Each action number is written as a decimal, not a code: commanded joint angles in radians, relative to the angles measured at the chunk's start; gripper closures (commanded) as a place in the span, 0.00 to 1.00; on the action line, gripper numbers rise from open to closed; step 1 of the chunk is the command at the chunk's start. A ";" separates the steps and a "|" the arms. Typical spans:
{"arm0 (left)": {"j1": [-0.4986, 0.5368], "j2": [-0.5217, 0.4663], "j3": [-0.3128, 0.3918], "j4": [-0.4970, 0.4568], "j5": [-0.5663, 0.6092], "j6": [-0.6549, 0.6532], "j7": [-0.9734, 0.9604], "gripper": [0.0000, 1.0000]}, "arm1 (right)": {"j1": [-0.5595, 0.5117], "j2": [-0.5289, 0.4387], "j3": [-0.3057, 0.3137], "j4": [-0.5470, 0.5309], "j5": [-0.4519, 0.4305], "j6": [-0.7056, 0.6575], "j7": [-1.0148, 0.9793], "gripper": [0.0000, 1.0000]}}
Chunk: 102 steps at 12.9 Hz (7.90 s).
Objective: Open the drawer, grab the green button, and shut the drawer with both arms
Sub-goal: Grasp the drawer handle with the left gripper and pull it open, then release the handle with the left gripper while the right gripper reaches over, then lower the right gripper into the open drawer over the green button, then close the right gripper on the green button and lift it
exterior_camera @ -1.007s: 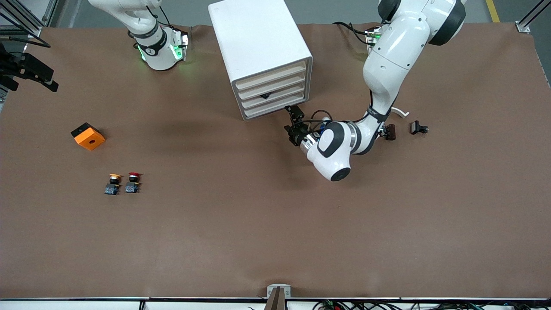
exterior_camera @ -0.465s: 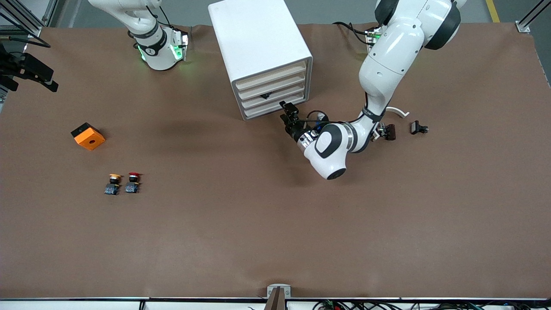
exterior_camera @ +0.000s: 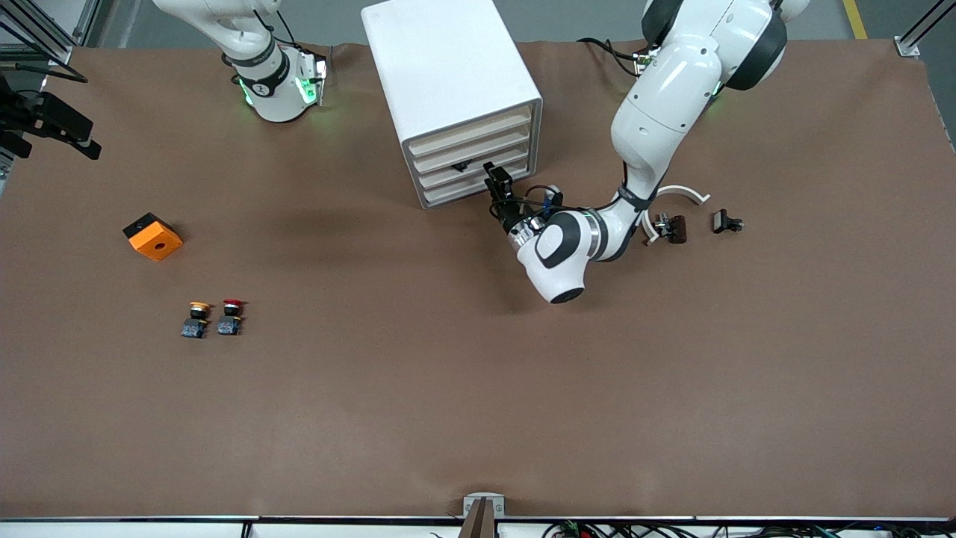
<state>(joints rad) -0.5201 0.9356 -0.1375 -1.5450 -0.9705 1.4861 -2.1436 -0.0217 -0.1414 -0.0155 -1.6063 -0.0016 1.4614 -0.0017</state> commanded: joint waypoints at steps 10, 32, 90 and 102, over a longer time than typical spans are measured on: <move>-0.014 0.022 0.003 0.020 -0.024 -0.023 -0.033 1.00 | 0.002 -0.014 0.003 0.000 -0.015 -0.003 -0.004 0.00; 0.140 0.040 0.079 0.180 -0.017 0.031 0.004 1.00 | -0.001 0.108 -0.001 0.035 -0.015 0.019 -0.050 0.00; 0.203 -0.449 0.245 0.187 0.987 0.172 1.409 0.00 | 0.925 0.737 0.005 -0.012 -0.008 0.746 1.408 0.26; 0.203 -0.449 0.245 0.190 0.987 0.169 1.410 0.00 | 0.931 0.743 0.005 -0.009 0.002 0.748 1.411 1.00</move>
<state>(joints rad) -0.3195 0.5131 0.1096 -1.3286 0.0123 1.6455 -0.7370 0.8978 0.5928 -0.0006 -1.6321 -0.0011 2.2168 1.3944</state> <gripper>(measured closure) 0.000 0.599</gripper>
